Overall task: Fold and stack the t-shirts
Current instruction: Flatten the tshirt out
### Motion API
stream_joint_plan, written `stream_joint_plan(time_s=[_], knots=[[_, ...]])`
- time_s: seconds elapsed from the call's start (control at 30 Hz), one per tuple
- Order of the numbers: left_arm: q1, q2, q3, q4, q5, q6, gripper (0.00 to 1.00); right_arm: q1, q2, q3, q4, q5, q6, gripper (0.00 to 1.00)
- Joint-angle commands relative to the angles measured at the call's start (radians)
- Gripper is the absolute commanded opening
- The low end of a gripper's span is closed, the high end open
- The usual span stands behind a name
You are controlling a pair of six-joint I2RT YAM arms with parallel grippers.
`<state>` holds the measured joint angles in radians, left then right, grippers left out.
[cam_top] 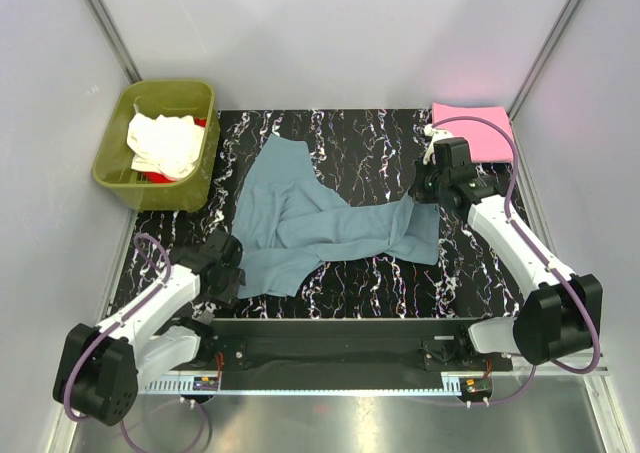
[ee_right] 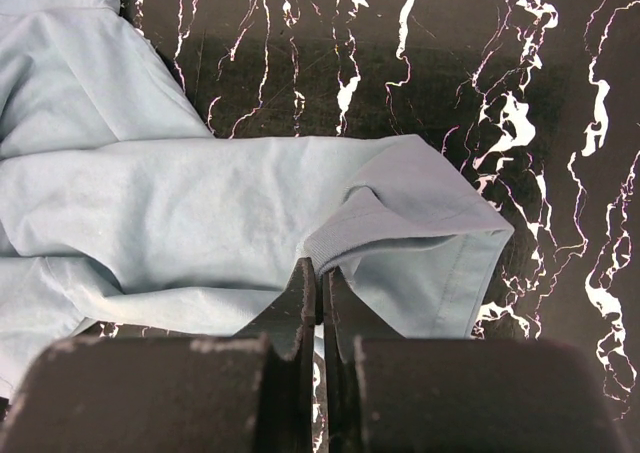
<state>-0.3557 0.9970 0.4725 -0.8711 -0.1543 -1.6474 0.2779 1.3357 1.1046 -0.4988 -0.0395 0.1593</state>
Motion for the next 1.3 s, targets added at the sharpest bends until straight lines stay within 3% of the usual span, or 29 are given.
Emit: stream_joint_plan(time_s=[0.0, 0.13, 0.6, 0.67, 0.73, 0.77, 0.93, 1.1, 1.27], knots=[[-0.031, 0.002, 0.028, -0.042, -0.071, -0.043, 0.50, 0.003, 0.000, 0.032, 0.017, -0.005, 0.005, 0.00], [-0.051, -0.001, 0.031, -0.028, -0.103, -0.054, 0.50, 0.003, -0.010, 0.041, 0.009, 0.004, 0.002, 0.00], [-0.164, 0.051, 0.008, -0.008, -0.129, -0.115, 0.31, 0.003, -0.016, 0.055, 0.002, 0.012, -0.003, 0.00], [-0.169, 0.045, 0.009, -0.014, -0.148, -0.117, 0.26, 0.003, -0.026, 0.051, 0.005, 0.015, -0.003, 0.00], [-0.173, 0.031, 0.005, -0.019, -0.157, -0.117, 0.14, 0.003, -0.033, 0.046, 0.008, 0.016, -0.001, 0.00], [-0.175, 0.023, 0.000, -0.014, -0.157, -0.115, 0.01, 0.004, -0.035, 0.044, 0.009, 0.018, 0.000, 0.00], [-0.175, -0.092, 0.029, 0.000, -0.210, -0.071, 0.00, 0.003, -0.040, 0.076, -0.010, 0.059, 0.055, 0.00], [-0.175, -0.260, 0.261, -0.032, -0.417, 0.084, 0.00, 0.001, -0.027, 0.280, -0.164, 0.222, 0.209, 0.00], [-0.175, -0.340, 0.539, 0.229, -0.602, 0.519, 0.00, 0.003, -0.131, 0.458, -0.185, 0.303, 0.255, 0.00]])
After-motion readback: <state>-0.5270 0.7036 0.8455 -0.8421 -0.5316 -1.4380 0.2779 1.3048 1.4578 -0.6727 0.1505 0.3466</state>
